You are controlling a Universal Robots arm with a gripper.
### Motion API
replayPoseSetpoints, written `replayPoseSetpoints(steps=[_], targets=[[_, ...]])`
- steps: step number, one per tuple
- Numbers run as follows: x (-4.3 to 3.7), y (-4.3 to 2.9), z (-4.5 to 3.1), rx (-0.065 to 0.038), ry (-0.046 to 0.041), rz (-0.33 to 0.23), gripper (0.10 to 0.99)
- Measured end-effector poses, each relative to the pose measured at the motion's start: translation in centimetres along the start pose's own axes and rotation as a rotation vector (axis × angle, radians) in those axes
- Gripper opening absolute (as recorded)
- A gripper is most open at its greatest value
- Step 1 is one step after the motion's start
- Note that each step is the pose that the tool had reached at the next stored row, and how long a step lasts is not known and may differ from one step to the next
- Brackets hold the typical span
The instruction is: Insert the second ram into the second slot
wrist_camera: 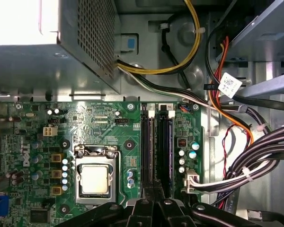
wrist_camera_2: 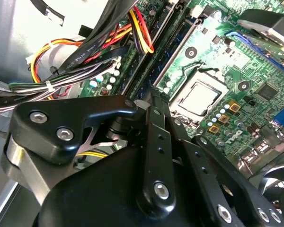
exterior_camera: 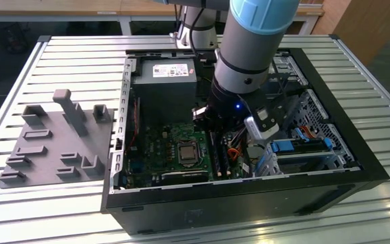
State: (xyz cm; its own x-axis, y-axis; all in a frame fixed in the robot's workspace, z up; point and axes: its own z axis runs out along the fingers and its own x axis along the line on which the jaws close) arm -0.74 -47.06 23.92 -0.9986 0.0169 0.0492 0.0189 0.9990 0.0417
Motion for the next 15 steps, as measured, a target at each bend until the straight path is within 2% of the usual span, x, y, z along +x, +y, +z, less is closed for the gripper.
replayPoseSetpoints(steps=[8,15], targets=[[0.03,0.02,-0.40,-0.004,0.0001,0.000,0.102],[0.02,0.02,-0.43,-0.005,0.0001,0.000,0.102]])
